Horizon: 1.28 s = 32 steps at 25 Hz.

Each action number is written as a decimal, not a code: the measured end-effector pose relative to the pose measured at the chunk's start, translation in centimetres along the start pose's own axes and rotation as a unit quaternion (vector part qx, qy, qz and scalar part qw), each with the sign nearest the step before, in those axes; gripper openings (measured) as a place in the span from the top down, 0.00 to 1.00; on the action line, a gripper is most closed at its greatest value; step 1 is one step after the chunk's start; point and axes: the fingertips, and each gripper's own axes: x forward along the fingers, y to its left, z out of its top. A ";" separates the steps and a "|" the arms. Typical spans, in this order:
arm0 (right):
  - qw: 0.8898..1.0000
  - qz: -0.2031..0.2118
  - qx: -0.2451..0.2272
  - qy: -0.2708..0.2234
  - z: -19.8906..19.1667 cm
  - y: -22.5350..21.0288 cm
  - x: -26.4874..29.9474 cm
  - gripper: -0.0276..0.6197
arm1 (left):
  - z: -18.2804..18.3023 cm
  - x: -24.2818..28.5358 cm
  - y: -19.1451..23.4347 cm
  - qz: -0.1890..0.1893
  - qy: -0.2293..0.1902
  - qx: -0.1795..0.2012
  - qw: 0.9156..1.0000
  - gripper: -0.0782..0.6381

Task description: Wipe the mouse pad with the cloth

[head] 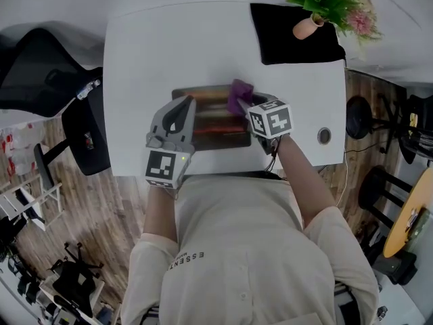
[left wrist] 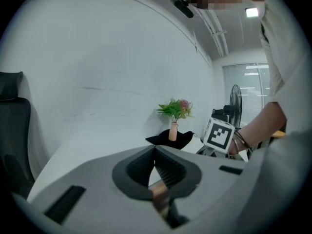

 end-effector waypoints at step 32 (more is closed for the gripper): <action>0.997 0.040 -0.051 0.035 0.9 18.5 4.0 0.80 | -1.5 -11.0 8.3 -0.018 -0.012 0.015 1.000 0.89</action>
